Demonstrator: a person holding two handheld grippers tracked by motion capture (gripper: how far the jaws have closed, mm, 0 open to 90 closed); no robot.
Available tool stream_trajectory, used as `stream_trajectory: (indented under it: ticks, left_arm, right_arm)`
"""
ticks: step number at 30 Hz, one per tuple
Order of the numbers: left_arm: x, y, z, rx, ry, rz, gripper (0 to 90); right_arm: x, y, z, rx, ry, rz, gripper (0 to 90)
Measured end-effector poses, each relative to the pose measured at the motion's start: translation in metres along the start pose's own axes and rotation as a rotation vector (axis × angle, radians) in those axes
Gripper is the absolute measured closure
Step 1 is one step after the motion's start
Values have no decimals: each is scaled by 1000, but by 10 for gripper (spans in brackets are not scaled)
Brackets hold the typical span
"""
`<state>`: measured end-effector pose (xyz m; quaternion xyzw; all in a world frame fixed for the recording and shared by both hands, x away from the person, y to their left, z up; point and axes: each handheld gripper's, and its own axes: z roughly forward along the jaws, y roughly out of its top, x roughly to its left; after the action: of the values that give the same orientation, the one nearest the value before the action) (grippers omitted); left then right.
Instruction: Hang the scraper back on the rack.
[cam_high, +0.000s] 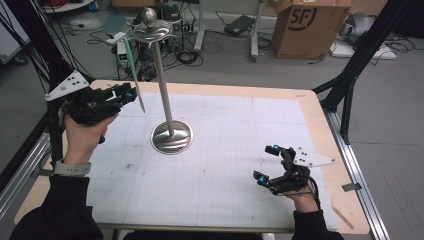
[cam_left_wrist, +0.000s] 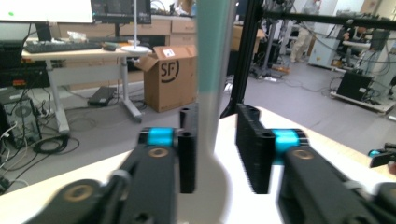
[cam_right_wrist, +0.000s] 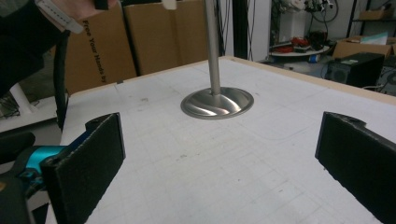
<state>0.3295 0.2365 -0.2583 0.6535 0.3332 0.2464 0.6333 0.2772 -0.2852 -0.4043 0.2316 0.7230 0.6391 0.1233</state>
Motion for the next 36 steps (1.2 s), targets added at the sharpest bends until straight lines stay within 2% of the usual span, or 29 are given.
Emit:
stream_trajectory:
  ticks: [3,6,9,11,16,19,22,25,29,33,36]
  left_arm:
    - [-2,-1,-3,5,-3,6,547]
    - [-1,-7,-4,16,-26,-1,377]
    - [-2,-14,-4,37,-37,16,253]
    - [-4,-20,-2,48,-61,10,179]
    - [-10,-31,-1,68,-93,12,141]
    - [-12,-36,-1,97,-170,-20,116]
    - [-16,-42,0,106,-222,-14,58]
    - [-21,-50,3,124,-235,-2,17]
    - [-26,-61,6,116,-246,19,17]
    - [-28,-73,7,123,-245,13,17]
    - [-27,-83,7,139,-244,-10,17]
  right_arm:
    - [0,-1,1,5,1,0,6]
    - [0,0,1,6,0,-2,6]
    - [0,0,1,1,0,-2,6]
    - [0,0,1,5,-1,-1,6]
    - [1,-1,2,10,-1,-2,6]
    - [0,-1,2,6,-4,-6,6]
    - [-1,-1,1,2,-8,4,6]
    - [-1,-1,1,2,-9,7,6]
    - [0,-1,1,8,-6,5,6]
    - [1,-1,0,9,-6,12,6]
    - [1,-1,0,10,-7,10,6]
